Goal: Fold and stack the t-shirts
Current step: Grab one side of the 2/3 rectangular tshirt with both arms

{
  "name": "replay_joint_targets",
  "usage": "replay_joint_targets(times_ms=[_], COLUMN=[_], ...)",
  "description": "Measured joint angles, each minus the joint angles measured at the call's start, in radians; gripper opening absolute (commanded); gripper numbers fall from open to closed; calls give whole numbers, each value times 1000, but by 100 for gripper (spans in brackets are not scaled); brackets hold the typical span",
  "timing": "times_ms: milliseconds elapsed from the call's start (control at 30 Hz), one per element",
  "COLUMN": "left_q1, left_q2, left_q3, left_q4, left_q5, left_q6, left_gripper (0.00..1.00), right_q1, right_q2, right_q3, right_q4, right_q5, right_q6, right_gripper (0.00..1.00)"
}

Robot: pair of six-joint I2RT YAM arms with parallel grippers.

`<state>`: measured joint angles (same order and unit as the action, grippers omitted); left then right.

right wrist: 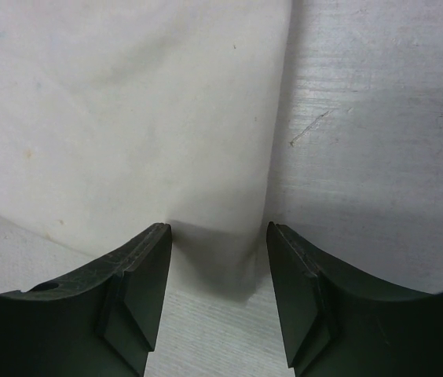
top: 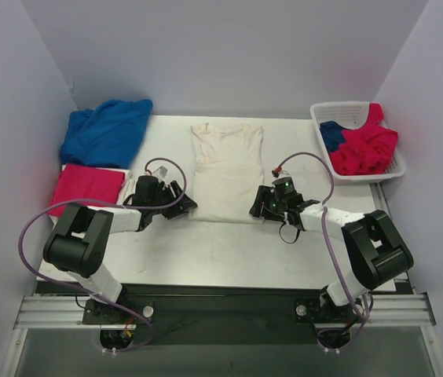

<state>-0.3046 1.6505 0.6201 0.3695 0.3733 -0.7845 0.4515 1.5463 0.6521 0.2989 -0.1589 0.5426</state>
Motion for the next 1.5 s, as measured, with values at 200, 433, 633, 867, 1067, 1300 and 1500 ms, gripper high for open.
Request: replay_joint_targets(times_ms=[200, 433, 633, 867, 1067, 1300, 1500], left_q1=[0, 0, 3, -1, -57, -181, -196], left_q2=[-8, -14, 19, -8, -171, -467, -737], left_q3=[-27, -56, -80, -114, -174, -184, -188], left_q4=[19, 41, 68, 81, -49, -269, -441], left_q5=[29, 42, 75, 85, 23, -117, -194], left_q6=[-5, -7, -17, -15, 6, 32, 32], left_gripper=[62, 34, 0, 0, 0, 0, 0], right_q1=[2, 15, 16, 25, 58, 113, 211], right_q2=[-7, 8, 28, 22, -77, -263, -460], right_q3=[-28, -34, -34, -40, -101, -154, -156], right_q4=[46, 73, 90, 80, -1, -156, -272], right_q5=[-3, -7, -26, -37, -40, -34, -1], right_q6=[14, 28, 34, 37, 33, 34, 42], right_gripper=[48, 35, 6, 0, 0, 0, 0])
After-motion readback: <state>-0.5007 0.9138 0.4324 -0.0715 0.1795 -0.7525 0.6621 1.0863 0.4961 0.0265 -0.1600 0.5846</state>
